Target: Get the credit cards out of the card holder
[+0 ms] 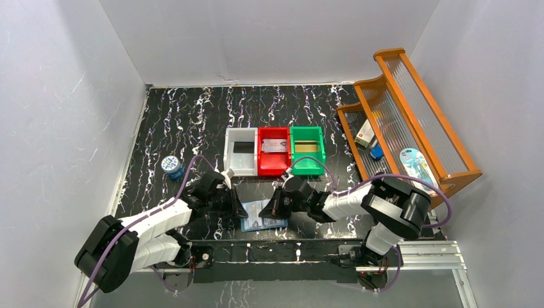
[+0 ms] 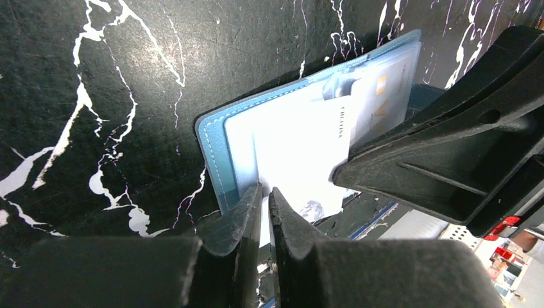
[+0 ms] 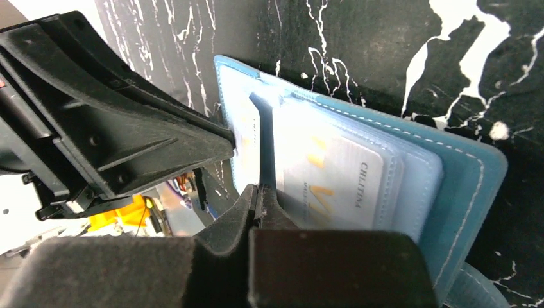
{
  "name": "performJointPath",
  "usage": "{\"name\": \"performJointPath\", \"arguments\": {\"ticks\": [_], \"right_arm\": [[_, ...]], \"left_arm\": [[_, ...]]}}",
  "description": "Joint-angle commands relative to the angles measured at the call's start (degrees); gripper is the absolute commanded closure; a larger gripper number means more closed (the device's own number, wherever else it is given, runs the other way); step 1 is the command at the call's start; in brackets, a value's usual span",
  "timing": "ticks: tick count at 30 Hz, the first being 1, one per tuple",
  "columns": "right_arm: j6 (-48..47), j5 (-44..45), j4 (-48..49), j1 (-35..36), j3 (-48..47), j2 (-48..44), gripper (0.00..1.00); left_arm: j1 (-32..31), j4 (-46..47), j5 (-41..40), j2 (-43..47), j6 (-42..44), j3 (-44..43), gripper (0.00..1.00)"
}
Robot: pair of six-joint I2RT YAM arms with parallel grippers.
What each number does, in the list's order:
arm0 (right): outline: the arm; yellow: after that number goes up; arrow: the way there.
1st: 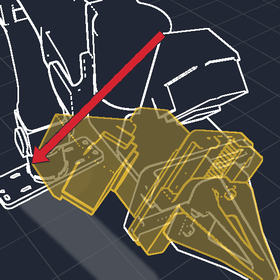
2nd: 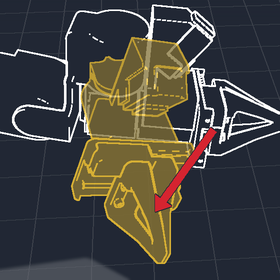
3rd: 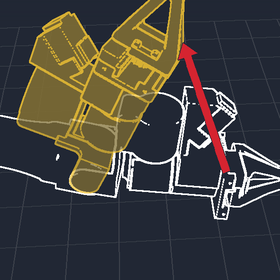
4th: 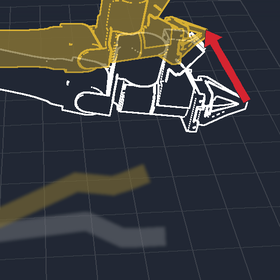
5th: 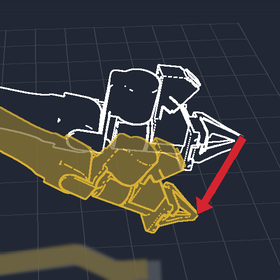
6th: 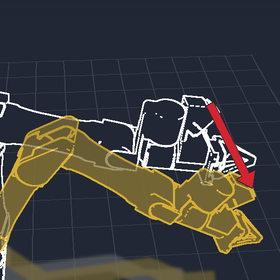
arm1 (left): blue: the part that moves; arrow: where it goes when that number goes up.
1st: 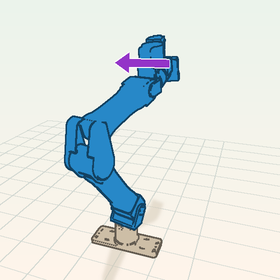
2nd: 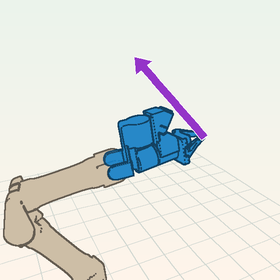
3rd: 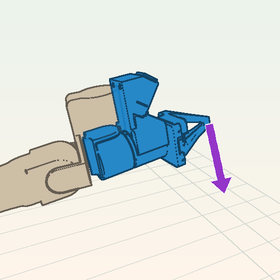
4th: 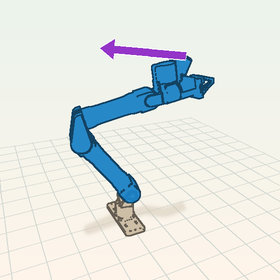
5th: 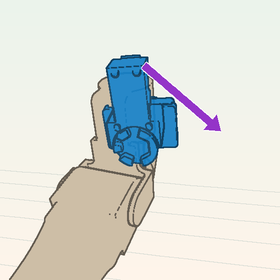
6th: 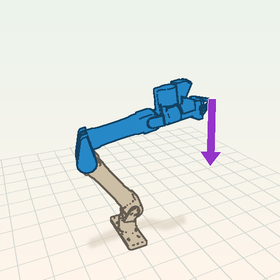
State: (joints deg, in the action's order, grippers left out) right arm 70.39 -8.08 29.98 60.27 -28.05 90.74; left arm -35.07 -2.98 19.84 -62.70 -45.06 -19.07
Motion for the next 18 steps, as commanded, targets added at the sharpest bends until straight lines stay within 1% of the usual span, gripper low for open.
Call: {"name": "performJointPath", "arguments": {"ticks": [1,9,13,15,18], "right_arm": [[0.21,-1.85,4.98,-1.18,2.46,-2.48,1.00],[-1.04,-0.50,0.95,-2.22,4.53,-8.07,1.00],[-1.19,-0.19,-1.47,-2.69,4.66,-8.71,1.00],[-1.53,-0.61,-3.00,-2.87,3.93,-8.01,1.00],[-1.14,-0.82,-4.04,-2.97,3.28,-6.48,1.00]], "left_arm": [[-0.27,-4.84,-4.78,-1.85,1.46,1.85,0.90],[-0.22,-4.93,-5.07,-2.17,2.16,1.32,0.91],[-0.27,-5.05,-4.91,-1.91,2.25,0.87,0.91],[-0.28,-5.42,-4.30,-1.00,2.26,0.02,0.84],[-0.38,-8.83,-2.81,1.98,2.54,-3.79,0.69]]}}
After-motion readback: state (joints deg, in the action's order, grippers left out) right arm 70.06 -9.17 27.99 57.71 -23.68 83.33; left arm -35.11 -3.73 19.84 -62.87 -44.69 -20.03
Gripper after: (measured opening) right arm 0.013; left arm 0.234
